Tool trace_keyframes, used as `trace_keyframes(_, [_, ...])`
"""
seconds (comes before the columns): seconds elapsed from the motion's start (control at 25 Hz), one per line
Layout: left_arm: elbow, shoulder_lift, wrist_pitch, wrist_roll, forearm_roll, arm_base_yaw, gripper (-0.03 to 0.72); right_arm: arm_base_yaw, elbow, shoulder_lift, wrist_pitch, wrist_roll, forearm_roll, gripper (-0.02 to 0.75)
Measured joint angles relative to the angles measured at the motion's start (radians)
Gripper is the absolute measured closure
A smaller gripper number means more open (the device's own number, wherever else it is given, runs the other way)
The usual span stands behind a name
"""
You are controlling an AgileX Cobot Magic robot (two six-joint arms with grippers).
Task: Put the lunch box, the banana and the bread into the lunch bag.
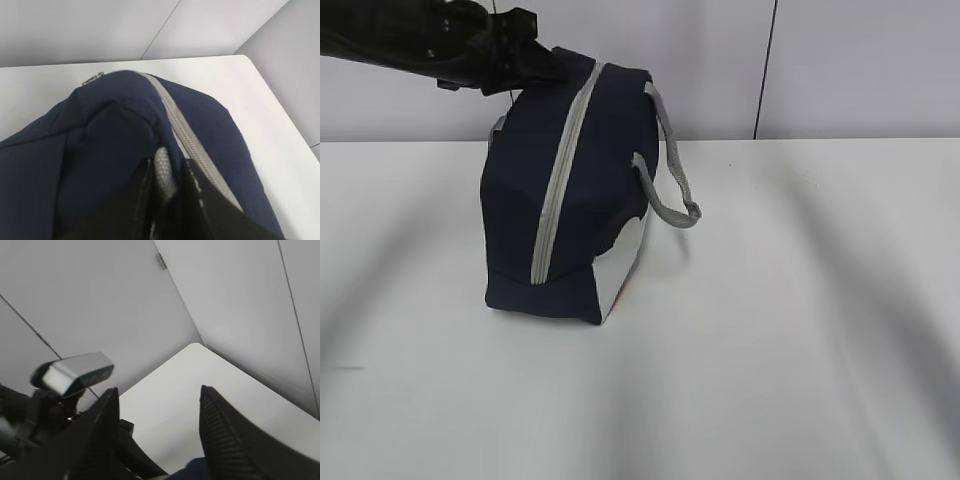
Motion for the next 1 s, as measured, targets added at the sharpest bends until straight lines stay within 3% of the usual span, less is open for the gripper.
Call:
trace_keyframes(0.2, [-0.002,0.011,-0.028,0.000,-0.002,0.000,0.288,-0.008,0.000,-0.056,-0.030,0.000,0.000,0.328])
trace_keyframes(0.32, [-0.002,0.011,-0.035,-0.010,-0.002,0.009,0.211,-0.027,0.030,-0.099,-0.055,0.000,0.000,0.328])
trace_keyframes(0.6, [-0.002,-0.034,-0.017,-0.109,0.073,0.058,0.188,-0.095,0.205,-0.217,-0.187,0.031,0.000,0.327])
trace_keyframes(0.84, [-0.002,-0.193,0.153,-0.280,0.283,0.062,0.199,-0.109,0.333,-0.273,-0.248,0.096,0.000,0.327])
trace_keyframes(1.0, [-0.002,-0.293,0.256,-0.465,0.521,0.049,0.241,-0.109,0.369,-0.325,-0.256,0.102,0.000,0.327])
